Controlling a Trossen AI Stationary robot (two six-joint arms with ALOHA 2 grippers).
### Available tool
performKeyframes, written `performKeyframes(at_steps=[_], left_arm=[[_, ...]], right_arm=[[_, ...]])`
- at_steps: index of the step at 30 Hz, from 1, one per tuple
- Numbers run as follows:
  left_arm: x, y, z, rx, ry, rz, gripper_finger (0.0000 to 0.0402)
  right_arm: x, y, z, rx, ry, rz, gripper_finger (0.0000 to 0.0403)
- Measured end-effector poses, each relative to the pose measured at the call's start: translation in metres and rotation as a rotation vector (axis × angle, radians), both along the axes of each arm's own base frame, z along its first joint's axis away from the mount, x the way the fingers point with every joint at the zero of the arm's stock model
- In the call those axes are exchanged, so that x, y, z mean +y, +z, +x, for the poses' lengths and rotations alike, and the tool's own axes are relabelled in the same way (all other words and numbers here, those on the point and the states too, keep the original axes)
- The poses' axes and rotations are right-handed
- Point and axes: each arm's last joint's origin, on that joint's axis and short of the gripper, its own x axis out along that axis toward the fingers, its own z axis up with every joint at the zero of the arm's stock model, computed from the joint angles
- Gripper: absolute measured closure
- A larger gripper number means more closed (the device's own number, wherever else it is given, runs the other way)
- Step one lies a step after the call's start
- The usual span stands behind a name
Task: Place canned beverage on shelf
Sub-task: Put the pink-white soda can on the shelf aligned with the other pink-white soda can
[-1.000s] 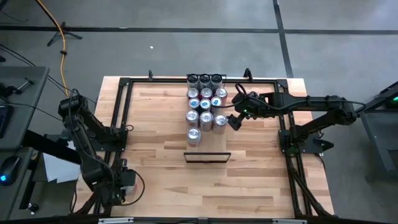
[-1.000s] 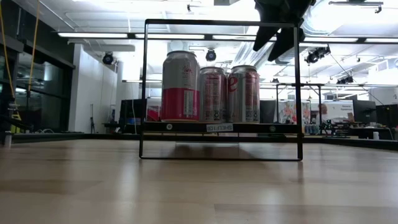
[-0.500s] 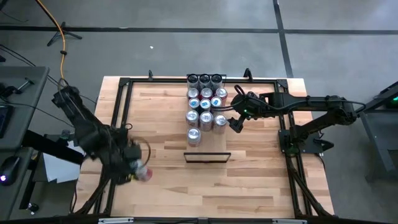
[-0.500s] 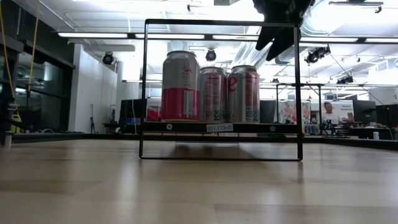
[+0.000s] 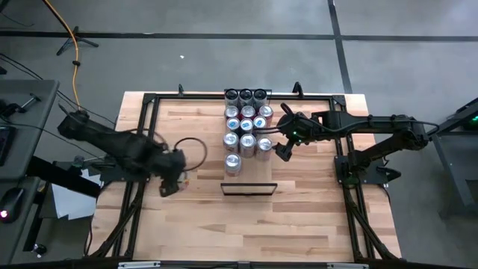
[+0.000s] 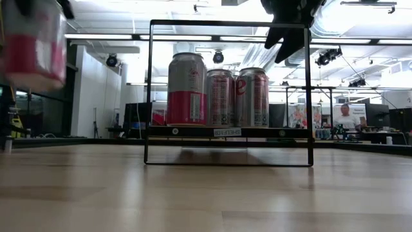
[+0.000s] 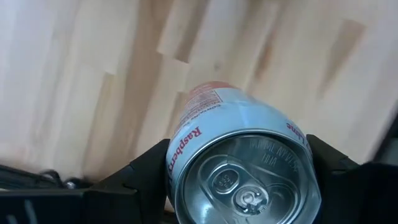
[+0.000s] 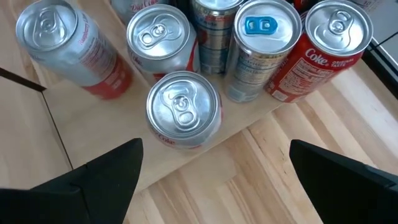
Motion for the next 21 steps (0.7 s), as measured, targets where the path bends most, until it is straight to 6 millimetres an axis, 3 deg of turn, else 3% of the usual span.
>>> performKeyframes(at_steps=[10, 15, 21], left_arm=[[0.026, -0.064, 0.073, 0.193, 0.105, 0.09, 0.0189], [0.024, -0.084, 0.088, 0.223, 0.108, 0.136, 0.0181], [0.021, -0.086, 0.097, 0.149, 0.116, 0.122, 0.0176]], right_arm=[[0.001, -0.001, -0.001, 0.003, -0.026, 0.047, 0.0013], [0.005, -0.002, -0.003, 0.026, -0.007, 0.054, 0.0013], [0.009, -0.002, -0.003, 0.034, 0.01, 0.053, 0.0013]])
